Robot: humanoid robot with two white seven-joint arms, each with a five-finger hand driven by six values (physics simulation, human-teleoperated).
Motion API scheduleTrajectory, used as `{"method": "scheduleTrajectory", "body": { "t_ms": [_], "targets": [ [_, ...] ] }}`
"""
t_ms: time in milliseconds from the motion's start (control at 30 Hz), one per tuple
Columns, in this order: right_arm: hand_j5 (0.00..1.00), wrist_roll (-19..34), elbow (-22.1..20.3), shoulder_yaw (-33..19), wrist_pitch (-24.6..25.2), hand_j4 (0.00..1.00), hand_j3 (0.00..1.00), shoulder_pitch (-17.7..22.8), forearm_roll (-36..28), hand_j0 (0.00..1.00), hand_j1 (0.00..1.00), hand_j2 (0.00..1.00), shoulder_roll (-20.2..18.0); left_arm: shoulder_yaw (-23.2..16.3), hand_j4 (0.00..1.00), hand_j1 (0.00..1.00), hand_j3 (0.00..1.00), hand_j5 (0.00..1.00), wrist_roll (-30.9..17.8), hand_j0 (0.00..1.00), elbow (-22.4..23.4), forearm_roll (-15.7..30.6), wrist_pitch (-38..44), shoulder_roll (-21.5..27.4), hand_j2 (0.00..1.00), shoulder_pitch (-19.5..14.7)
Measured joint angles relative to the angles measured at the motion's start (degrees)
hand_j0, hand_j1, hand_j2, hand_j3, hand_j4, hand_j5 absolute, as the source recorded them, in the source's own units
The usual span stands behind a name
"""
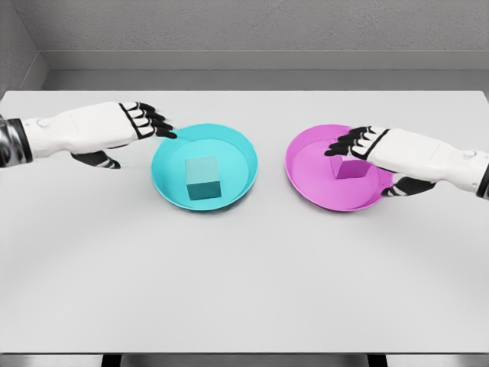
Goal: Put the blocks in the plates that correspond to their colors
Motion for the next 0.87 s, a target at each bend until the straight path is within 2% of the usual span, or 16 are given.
{"method": "scheduleTrajectory", "body": {
  "t_ms": [67,133,333,867],
  "targets": [
    [1.00,0.1,0.1,-3.3,-2.1,1.00,1.00,0.4,-0.1,1.00,1.00,1.00,-0.7,0.0,1.00,1.00,1.00,1.00,-0.1,1.00,0.1,0.5,0.0,2.2,1.00,1.8],
    [1.00,0.2,0.1,-5.0,-3.0,1.00,1.00,0.4,-0.1,1.00,1.00,1.00,-1.1,0.1,1.00,1.00,1.00,1.00,-0.2,1.00,0.1,0.9,0.0,4.0,1.00,1.8],
    [1.00,0.2,0.2,-6.6,-3.8,1.00,1.00,1.5,0.0,1.00,1.00,1.00,-1.5,0.1,1.00,1.00,1.00,1.00,-0.1,1.00,0.1,1.5,0.0,7.0,1.00,1.8],
    [1.00,0.3,-0.3,-6.8,-3.6,1.00,1.00,1.5,0.1,1.00,1.00,1.00,-1.1,0.1,1.00,1.00,1.00,1.00,-0.2,1.00,0.1,1.6,0.0,7.3,1.00,2.0]
  ]
}}
